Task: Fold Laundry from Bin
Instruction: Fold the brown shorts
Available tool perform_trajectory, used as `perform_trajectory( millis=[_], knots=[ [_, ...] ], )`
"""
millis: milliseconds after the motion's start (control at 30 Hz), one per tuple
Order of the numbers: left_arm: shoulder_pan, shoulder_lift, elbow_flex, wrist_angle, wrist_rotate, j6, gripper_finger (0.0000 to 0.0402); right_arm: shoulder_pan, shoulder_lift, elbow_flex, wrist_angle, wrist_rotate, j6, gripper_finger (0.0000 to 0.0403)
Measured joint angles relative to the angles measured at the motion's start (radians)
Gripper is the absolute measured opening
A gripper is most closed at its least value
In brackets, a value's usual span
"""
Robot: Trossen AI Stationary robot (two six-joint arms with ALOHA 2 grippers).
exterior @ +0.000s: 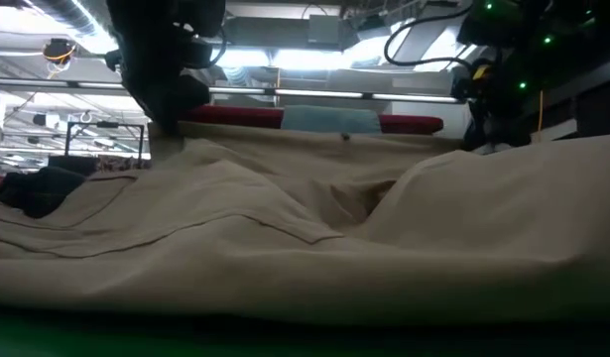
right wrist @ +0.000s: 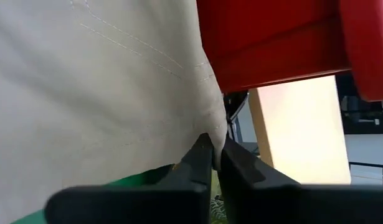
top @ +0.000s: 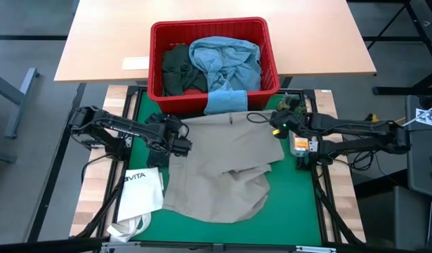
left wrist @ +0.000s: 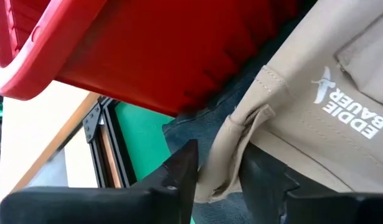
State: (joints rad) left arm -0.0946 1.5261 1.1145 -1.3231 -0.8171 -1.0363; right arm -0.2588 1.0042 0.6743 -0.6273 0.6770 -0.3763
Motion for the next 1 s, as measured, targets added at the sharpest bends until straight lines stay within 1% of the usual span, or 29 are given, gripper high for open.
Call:
perform_trajectory(
  millis=[100,167,233,300,400,467,533,600,667,767,833,900,933,967,1000],
  knots=[
    [0.005,0.0,0.0,-0.003,0.004,0.003,0.0127,0.0,0.015,0.0,-0.003,0.006,0.0,0.0072],
    [0.005,0.0,-0.001,-0.013,0.01,0.037,0.0135,0.0,0.016,0.0,-0.006,0.031,-0.002,0.0103],
    [0.005,-0.001,-0.001,-0.029,0.035,0.085,0.014,0.0,0.016,0.0,-0.006,0.054,-0.018,0.0131],
    [0.0,-0.002,-0.001,-0.047,0.078,0.103,0.0141,0.0,0.012,0.006,-0.015,0.053,-0.047,0.0153],
    [-0.001,-0.002,-0.001,-0.081,0.133,0.104,0.0139,0.001,0.01,0.044,-0.046,0.049,-0.06,0.0175],
    [-0.005,-0.003,-0.001,-0.096,0.171,0.103,0.0135,0.001,0.01,0.083,-0.097,0.044,-0.06,0.0182],
    [-0.013,-0.003,-0.001,-0.099,0.203,0.103,0.0133,0.003,0.01,0.133,-0.149,0.015,-0.06,0.0185],
    [-0.027,-0.003,-0.001,-0.098,0.237,0.103,0.013,0.002,0.01,0.191,-0.219,-0.062,-0.049,0.0186],
    [-0.047,-0.003,-0.001,-0.094,0.264,0.094,0.0128,0.002,0.01,0.247,-0.279,-0.187,-0.018,0.0185],
    [-0.09,-0.003,-0.001,-0.086,0.307,0.077,0.0126,0.003,0.009,0.307,-0.319,-0.44,0.054,0.0184],
    [-0.126,-0.003,0.0,-0.081,0.336,0.069,0.0125,0.003,0.009,0.32,-0.312,-0.633,0.103,0.0184],
    [-0.163,-0.003,0.0,-0.072,0.341,0.045,0.0125,0.005,0.01,0.32,-0.309,-0.815,0.141,0.0184],
    [-0.18,-0.003,0.0,-0.069,0.341,0.036,0.0125,0.015,0.012,0.32,-0.312,-0.882,0.159,0.0184],
    [-0.198,-0.003,0.0,-0.066,0.339,0.025,0.0125,0.033,0.016,0.32,-0.313,-0.92,0.171,0.0184],
    [-0.215,-0.003,0.0,-0.062,0.339,0.018,0.0125,0.056,0.02,0.32,-0.313,-0.936,0.189,0.0183]
  ],
)
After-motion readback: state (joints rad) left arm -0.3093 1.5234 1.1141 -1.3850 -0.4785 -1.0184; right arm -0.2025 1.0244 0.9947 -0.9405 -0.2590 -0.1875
